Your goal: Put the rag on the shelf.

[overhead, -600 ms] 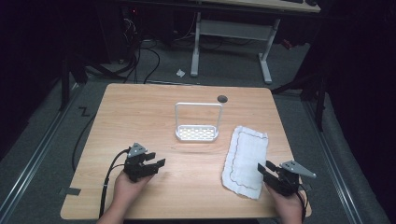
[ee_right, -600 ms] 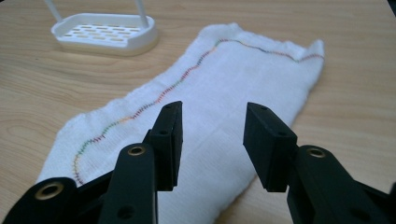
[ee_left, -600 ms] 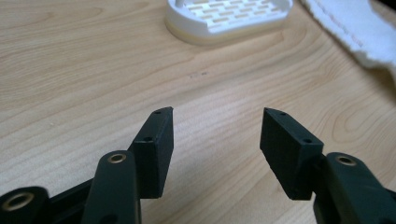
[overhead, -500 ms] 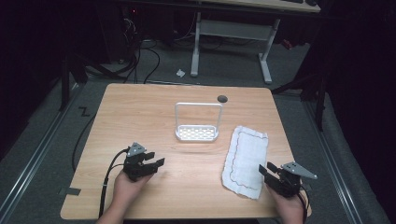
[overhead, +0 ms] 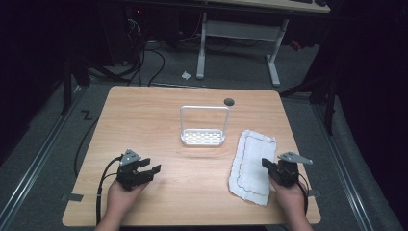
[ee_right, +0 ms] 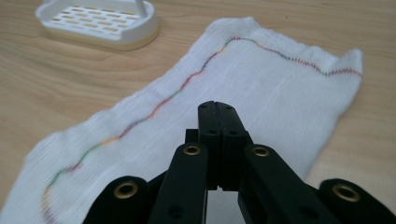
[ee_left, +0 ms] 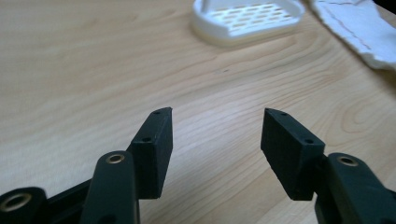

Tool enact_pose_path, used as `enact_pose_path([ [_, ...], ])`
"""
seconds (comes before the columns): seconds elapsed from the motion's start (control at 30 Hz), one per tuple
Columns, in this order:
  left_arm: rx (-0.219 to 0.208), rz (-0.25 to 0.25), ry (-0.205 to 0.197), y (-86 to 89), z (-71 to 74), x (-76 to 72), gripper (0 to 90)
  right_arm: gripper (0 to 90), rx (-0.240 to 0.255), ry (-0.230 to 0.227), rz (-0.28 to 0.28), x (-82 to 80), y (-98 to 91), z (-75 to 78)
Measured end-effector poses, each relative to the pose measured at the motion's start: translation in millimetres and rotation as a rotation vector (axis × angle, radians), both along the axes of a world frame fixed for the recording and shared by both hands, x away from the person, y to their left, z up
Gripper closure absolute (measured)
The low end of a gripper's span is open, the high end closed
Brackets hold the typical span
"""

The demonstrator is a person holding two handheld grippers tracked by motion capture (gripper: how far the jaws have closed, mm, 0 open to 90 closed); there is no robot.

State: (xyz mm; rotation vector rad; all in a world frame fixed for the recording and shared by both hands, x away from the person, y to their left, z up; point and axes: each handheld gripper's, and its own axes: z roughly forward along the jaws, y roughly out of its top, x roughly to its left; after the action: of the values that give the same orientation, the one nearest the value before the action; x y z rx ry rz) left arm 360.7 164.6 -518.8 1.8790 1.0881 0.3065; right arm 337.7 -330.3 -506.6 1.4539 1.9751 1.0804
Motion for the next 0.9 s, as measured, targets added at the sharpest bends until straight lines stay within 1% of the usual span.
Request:
enact_pose_path([
  [0.03,-0.027,0.009,0.009,0.6,-1.0,1.9,44.1,90.0,-0.014,0.002,-0.005,9.3,1.4,-1.7],
  [0.07,-0.027,0.009,0.009,0.6,-1.0,1.9,43.9,90.0,-0.014,0.002,-0.005,9.3,1.4,-1.7],
  [0.1,-0.022,0.006,0.003,0.0,-0.4,2.2,43.9,90.0,-0.026,0.016,-0.015,18.4,2.7,-4.0],
  [0.13,-0.015,0.003,-0.004,-0.3,0.1,2.1,43.3,90.0,-0.058,0.043,-0.039,33.5,3.7,-8.9],
  [0.17,-0.009,-0.001,-0.007,0.3,0.2,1.9,43.3,90.0,-0.047,0.055,-0.042,38.8,2.3,-11.7],
  [0.23,-0.008,0.003,-0.005,2.8,-0.2,1.9,43.5,90.0,-0.058,0.087,-0.048,45.3,1.0,-18.4],
  [0.27,-0.016,0.007,-0.002,4.3,-0.5,2.1,43.6,90.0,-0.059,0.104,-0.041,46.8,0.8,-22.2],
  [0.3,-0.024,0.011,0.001,5.6,-0.6,2.3,43.6,90.0,-0.058,0.098,-0.038,46.4,0.6,-23.6],
  [0.4,-0.034,0.011,0.002,5.4,-0.7,2.0,43.9,90.0,-0.060,0.102,-0.027,45.1,1.4,-22.8],
  [0.47,-0.022,-0.001,0.000,1.6,-0.7,1.1,43.9,90.0,-0.066,0.087,-0.006,40.9,4.2,-24.7],
  [0.5,-0.019,-0.007,-0.001,-1.0,-0.8,0.4,44.0,90.0,-0.056,0.083,0.011,35.7,6.7,-25.7],
  [0.53,-0.014,-0.016,-0.003,-3.4,-0.7,-0.3,44.0,90.0,-0.056,0.083,0.011,35.7,6.7,-25.7],
  [0.57,-0.011,-0.021,-0.007,-6.1,-0.9,-1.0,44.1,90.0,-0.053,0.079,0.033,29.7,10.0,-26.4],
  [0.63,-0.003,-0.035,-0.008,-10.8,-1.1,-1.9,44.1,90.0,-0.047,0.081,0.054,22.9,14.1,-26.7],
  [0.67,-0.001,-0.041,-0.008,-12.7,-1.4,-2.1,44.1,90.0,-0.047,0.081,0.054,22.9,14.1,-26.7],
  [0.7,0.002,-0.046,-0.008,-14.2,-1.5,-2.2,44.1,90.0,-0.043,0.082,0.064,19.4,16.4,-26.8],
  [0.73,0.004,-0.049,-0.008,-15.3,-1.6,-2.2,44.0,90.0,-0.036,0.086,0.093,12.8,21.6,-27.1],
  [0.77,0.003,-0.053,-0.007,-16.1,-1.7,-2.2,44.0,90.0,-0.036,0.086,0.093,12.8,21.6,-27.1],
  [0.8,0.000,-0.054,-0.004,-16.9,-1.9,-2.4,44.0,90.0,-0.030,0.089,0.105,9.6,24.8,-27.2],
  [0.83,0.003,-0.055,-0.006,-17.4,-1.8,-2.6,44.0,90.0,-0.032,0.095,0.129,2.6,32.8,-26.9],
  [0.87,0.004,-0.057,-0.008,-17.8,-1.7,-2.8,44.0,90.0,-0.032,0.095,0.129,2.6,32.8,-26.9],
  [0.9,0.004,-0.059,-0.008,-17.9,-1.6,-2.8,44.0,90.0,-0.031,0.100,0.161,-2.7,42.1,-26.8],
])
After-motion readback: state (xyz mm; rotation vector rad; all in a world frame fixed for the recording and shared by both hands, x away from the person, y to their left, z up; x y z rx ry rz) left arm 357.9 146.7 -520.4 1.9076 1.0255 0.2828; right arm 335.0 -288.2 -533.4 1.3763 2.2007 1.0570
